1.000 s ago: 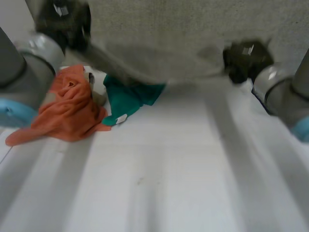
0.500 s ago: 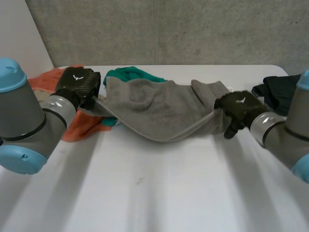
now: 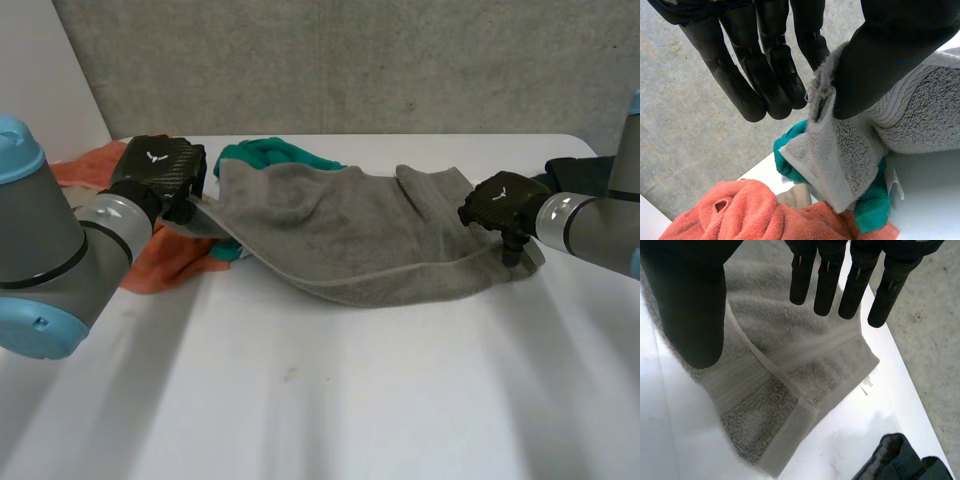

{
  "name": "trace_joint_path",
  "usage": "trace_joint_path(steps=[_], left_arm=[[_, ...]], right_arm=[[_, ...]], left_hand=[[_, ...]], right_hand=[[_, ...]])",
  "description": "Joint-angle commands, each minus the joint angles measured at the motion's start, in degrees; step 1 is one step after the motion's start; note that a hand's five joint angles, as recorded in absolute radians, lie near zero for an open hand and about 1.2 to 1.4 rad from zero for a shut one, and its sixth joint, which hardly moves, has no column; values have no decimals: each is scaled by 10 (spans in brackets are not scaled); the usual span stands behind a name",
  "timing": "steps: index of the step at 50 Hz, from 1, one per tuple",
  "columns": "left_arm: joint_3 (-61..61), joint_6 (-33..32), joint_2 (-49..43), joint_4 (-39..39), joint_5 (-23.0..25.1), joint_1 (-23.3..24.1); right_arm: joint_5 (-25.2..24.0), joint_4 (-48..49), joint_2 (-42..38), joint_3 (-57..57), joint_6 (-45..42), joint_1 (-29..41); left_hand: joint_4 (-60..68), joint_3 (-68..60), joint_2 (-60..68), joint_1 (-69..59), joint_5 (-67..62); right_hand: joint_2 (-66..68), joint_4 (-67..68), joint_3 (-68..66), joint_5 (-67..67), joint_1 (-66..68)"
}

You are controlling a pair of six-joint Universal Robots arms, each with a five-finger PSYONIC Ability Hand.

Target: Fold the laundry.

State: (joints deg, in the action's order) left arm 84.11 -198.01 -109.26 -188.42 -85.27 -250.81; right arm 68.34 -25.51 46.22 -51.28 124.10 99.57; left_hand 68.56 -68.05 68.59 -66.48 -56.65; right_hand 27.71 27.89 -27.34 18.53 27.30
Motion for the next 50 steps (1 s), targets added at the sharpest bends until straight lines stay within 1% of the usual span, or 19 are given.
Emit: trace_joint_path(steps=[1, 8, 12, 15, 16, 17, 23, 26, 27, 28, 30, 31, 32, 35, 39, 40, 42, 44, 50], left_arm=[[-1, 0, 0, 2, 6, -2], [-3, 0, -1, 8, 4, -3], [-3, 0, 0, 9, 4, -7], [-4, -1, 1, 10, 4, -9], [-4, -3, 2, 12, 3, -9], [-5, -4, 2, 13, 3, -9], [-3, -8, 9, 35, -10, -13], [4, -33, 18, 76, -22, -16], [11, -50, 26, 106, -28, -17], [14, -61, 30, 124, -32, -18], [22, -81, 39, 162, -39, -20], [34, -103, 47, 203, -43, -21], [41, -115, 53, 227, -46, -22], [69, -155, 69, 290, -53, -22], [99, -206, 78, 337, -57, -20], [103, -214, 79, 341, -56, -19], [105, -227, 77, 342, -53, -14], [99, -236, 77, 336, -53, -2], [40, -221, 44, 282, -54, 16]], right_arm=[[50, 32, -53, 50, 24, 3], [107, 35, -118, 109, 0, 4], [123, 25, -139, 123, -14, 4], [129, 19, -141, 124, -11, 4], [131, 13, -140, 123, -2, 5], [134, 8, -139, 123, 3, 5], [145, -61, -86, 91, 50, -14], [136, -115, -19, 29, 70, -47], [131, -123, -1, 9, 69, -54], [122, -145, 35, -34, 56, -73], [112, -161, 70, -87, 28, -92], [108, -165, 85, -107, 14, -101], [99, -175, 121, -160, -30, -124], [85, -175, 184, -260, -134, -175], [65, -165, 228, -337, -247, -225], [59, -161, 232, -344, -252, -228], [47, -148, 233, -355, -240, -227], [32, -119, 230, -355, -204, -220], [14, -32, 209, -333, -99, -204]], left_hand=[[114, -120, 114, -135, -134], [114, -120, 114, -135, -134], [114, -120, 114, -135, -134], [114, -120, 114, -135, -134], [114, -120, 114, -135, -134], [114, -120, 114, -135, -134], [114, -120, 114, -135, -134], [114, -120, 114, -135, -134], [114, -120, 114, -135, -134], [114, -120, 114, -135, -134], [114, -120, 114, -135, -134], [114, -120, 114, -135, -134], [114, -120, 114, -135, -134], [114, -120, 114, -135, -134], [114, -120, 114, -135, -134], [114, -120, 114, -135, -134], [114, -120, 114, -135, -134], [114, -120, 114, -135, -134], [114, -120, 114, -135, -134]], right_hand=[[50, 48, -54, 42, 54], [72, 70, -75, 64, 76], [117, 115, -121, 109, 121], [271, 270, -275, 263, 276], [420, 418, -424, 412, 424], [518, 516, -522, 510, 522], [523, 521, -527, 515, 527], [523, 521, -527, 515, 527], [523, 521, -527, 515, 527], [523, 521, -527, 515, 527], [523, 521, -527, 515, 527], [523, 521, -527, 515, 527], [523, 521, -527, 515, 527], [523, 521, -527, 515, 527], [523, 521, -527, 515, 527], [523, 521, -527, 515, 527], [523, 521, -527, 515, 527], [523, 521, -527, 515, 527], [523, 521, -527, 515, 527]])
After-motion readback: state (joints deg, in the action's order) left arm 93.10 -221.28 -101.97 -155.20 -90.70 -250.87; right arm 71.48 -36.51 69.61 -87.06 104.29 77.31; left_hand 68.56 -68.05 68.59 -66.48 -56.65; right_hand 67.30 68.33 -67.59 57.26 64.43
